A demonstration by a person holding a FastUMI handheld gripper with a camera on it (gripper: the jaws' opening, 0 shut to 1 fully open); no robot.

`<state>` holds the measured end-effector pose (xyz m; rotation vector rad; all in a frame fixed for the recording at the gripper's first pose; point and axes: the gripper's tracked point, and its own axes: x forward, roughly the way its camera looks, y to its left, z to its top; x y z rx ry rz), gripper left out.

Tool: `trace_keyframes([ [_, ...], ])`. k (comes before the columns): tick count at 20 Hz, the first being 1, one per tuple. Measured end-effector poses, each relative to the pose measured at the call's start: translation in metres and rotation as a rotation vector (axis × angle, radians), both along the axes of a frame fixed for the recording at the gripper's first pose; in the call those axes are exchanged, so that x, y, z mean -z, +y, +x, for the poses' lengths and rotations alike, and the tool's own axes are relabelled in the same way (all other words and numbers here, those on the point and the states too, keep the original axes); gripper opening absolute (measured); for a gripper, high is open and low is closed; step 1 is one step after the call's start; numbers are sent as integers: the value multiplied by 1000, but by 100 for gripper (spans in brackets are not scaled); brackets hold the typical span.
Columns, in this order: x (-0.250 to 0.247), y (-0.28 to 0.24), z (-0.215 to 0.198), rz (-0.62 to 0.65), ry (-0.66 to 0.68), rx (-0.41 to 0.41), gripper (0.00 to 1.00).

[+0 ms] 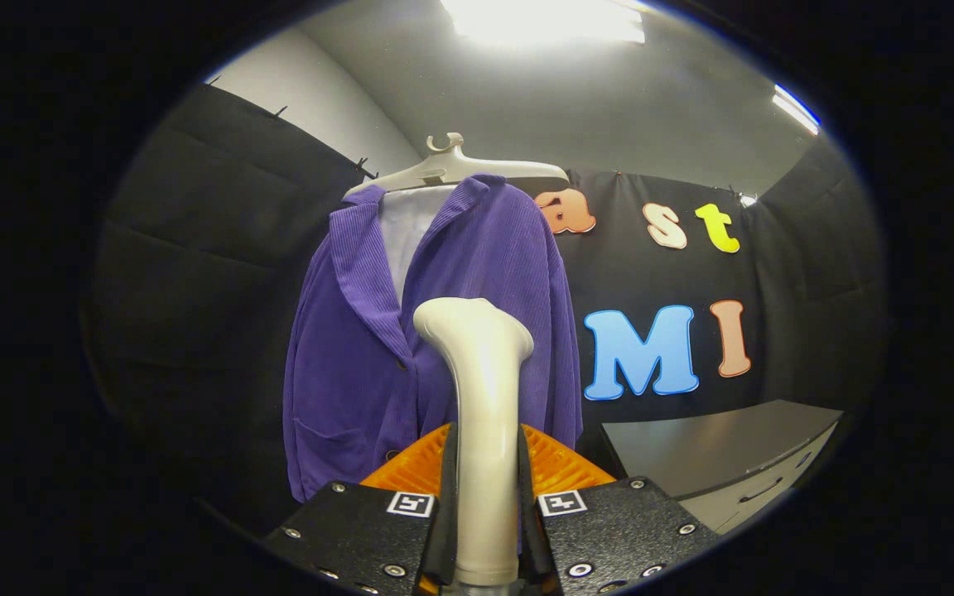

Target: Iron the clothes twice with a garment steamer, once on the left side and once on the right side.

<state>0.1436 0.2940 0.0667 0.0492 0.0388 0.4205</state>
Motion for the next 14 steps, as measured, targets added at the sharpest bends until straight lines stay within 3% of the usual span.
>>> trace_keyframes([
  [14, 53, -7, -25, -68, 92, -14, 31],
])
